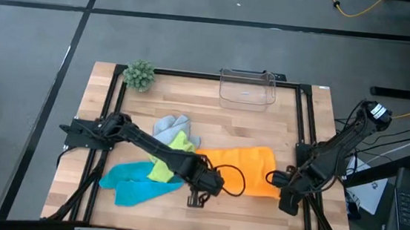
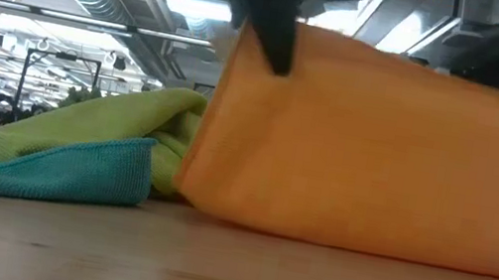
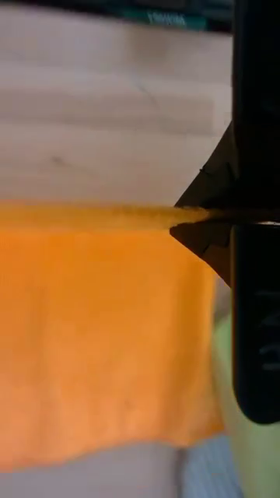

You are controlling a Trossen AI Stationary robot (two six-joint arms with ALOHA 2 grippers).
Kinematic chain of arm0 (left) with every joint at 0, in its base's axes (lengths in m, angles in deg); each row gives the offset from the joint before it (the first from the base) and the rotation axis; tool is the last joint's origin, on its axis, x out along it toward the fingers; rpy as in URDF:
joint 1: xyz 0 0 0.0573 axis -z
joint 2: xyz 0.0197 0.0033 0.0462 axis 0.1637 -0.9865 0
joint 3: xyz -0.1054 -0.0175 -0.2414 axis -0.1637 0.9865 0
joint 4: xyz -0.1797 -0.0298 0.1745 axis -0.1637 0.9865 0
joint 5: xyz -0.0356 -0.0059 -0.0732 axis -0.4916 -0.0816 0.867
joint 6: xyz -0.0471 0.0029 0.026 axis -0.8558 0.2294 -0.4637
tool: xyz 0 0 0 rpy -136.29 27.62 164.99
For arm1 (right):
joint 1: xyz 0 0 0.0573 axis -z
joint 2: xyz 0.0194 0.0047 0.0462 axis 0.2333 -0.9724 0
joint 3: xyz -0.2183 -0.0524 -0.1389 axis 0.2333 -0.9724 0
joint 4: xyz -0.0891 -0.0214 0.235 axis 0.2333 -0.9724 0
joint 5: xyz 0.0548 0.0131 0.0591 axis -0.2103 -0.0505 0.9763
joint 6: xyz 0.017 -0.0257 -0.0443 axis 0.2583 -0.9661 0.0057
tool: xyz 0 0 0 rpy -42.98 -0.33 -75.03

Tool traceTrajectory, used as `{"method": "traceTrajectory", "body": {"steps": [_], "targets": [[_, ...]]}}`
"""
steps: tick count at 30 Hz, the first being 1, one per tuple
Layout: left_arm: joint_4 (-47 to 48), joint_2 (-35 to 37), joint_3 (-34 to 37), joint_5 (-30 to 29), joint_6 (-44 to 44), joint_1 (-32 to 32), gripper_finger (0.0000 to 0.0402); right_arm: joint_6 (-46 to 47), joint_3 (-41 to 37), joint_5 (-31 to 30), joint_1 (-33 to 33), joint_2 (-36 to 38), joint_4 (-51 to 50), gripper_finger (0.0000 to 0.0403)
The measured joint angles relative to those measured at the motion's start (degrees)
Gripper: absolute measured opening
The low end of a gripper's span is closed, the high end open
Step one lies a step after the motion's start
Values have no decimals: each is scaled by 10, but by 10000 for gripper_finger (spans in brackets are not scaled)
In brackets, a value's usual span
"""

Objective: Fold microfiber towels
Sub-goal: Fold the orange microfiber cloth

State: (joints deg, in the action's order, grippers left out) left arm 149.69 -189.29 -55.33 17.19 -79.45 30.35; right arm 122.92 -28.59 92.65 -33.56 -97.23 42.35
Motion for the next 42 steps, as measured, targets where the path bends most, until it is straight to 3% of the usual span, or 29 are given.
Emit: {"method": "traceTrajectory", "body": {"steps": [10,19,34,42], "targets": [[51,0,0,-29,-11,-52,0,27,9,-51,48,0,-122,0],[111,15,0,-49,-11,-86,0,-11,93,-191,73,0,-250,0],[126,15,2,-53,20,-158,0,-107,74,-227,180,-21,-279,0],[120,14,36,-54,20,-182,0,-154,74,-258,211,-33,-262,2]]}}
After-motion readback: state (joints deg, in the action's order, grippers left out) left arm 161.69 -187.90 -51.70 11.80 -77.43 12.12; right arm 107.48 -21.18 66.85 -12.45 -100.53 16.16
